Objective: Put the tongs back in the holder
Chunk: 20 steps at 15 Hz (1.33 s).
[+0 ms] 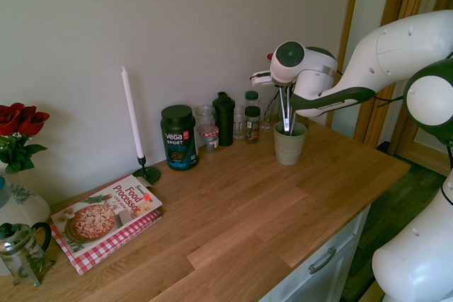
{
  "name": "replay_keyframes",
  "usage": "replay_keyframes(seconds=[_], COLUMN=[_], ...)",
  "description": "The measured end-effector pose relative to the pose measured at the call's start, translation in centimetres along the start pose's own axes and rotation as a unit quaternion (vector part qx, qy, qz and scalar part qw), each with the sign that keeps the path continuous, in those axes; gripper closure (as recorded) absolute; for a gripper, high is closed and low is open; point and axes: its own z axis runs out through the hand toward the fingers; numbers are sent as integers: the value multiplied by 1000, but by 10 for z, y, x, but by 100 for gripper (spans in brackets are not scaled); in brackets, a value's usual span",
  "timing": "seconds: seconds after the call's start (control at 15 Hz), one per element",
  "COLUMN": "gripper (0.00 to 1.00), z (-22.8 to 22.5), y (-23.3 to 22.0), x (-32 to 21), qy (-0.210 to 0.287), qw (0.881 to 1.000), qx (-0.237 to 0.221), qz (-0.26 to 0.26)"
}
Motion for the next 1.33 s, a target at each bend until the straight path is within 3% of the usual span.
replay_keyframes(seconds=[0.4,0.47,1.33], gripper=[100,0,0], z=[27,28,18], y=[19,23,28], x=[-21,-25,-24], qy=[-16,-21,-26], qw=[1000,1000,999], qx=[-18,-22,-24], qz=[-6,-8,-10])
